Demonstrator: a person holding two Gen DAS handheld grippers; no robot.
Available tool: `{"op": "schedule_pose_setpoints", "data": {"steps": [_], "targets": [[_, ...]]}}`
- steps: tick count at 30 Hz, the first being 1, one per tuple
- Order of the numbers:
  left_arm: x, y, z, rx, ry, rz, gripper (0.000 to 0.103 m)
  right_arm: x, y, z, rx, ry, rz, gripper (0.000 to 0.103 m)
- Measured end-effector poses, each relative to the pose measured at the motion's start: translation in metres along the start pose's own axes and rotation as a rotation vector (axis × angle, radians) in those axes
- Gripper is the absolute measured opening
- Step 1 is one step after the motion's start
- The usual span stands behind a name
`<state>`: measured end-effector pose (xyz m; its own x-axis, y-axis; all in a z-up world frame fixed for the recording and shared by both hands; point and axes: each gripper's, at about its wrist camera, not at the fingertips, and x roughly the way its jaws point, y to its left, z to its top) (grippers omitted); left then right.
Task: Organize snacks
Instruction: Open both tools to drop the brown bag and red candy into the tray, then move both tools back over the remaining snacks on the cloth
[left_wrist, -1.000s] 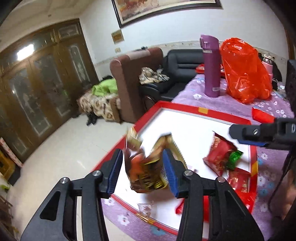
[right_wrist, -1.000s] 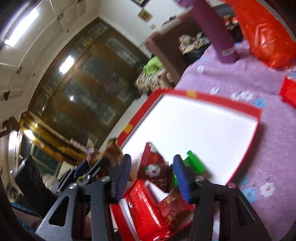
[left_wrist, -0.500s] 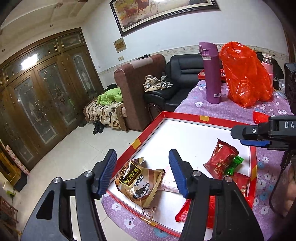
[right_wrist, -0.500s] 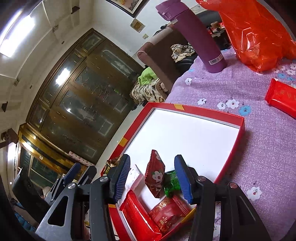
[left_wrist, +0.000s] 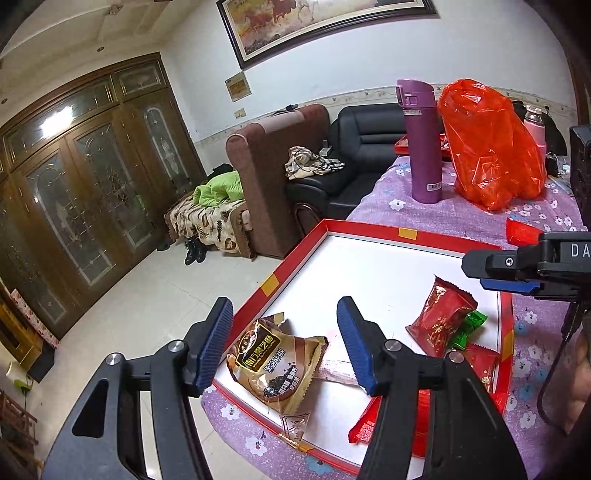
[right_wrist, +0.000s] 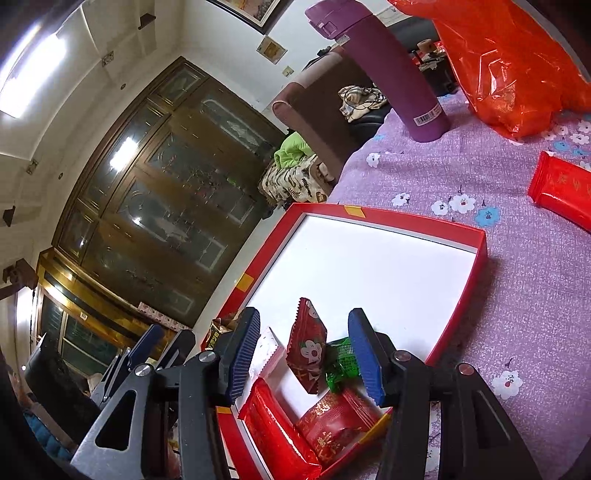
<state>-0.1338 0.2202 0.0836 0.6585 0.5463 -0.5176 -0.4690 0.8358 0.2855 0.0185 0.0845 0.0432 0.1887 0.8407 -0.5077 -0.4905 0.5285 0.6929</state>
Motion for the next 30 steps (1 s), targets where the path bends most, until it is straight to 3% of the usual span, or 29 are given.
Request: {"op": "schedule_pose_setpoints", "data": {"steps": [23, 27, 30], "targets": [[0.002, -0.004, -0.003, 0.010, 0.007, -0.008, 0.058, 0.000, 0.001, 0.001, 0.000, 0.005, 0.004, 0.052], [0.001, -0.010, -0.002, 0.017, 0.009, -0.029, 0.058, 0.001, 0.002, 0.001, 0.002, 0.007, 0.004, 0.052], [-0.002, -0.021, 0.005, 0.043, 0.009, -0.086, 0.058, -0.001, 0.003, 0.001, 0.004, 0.012, 0.002, 0.052]]}}
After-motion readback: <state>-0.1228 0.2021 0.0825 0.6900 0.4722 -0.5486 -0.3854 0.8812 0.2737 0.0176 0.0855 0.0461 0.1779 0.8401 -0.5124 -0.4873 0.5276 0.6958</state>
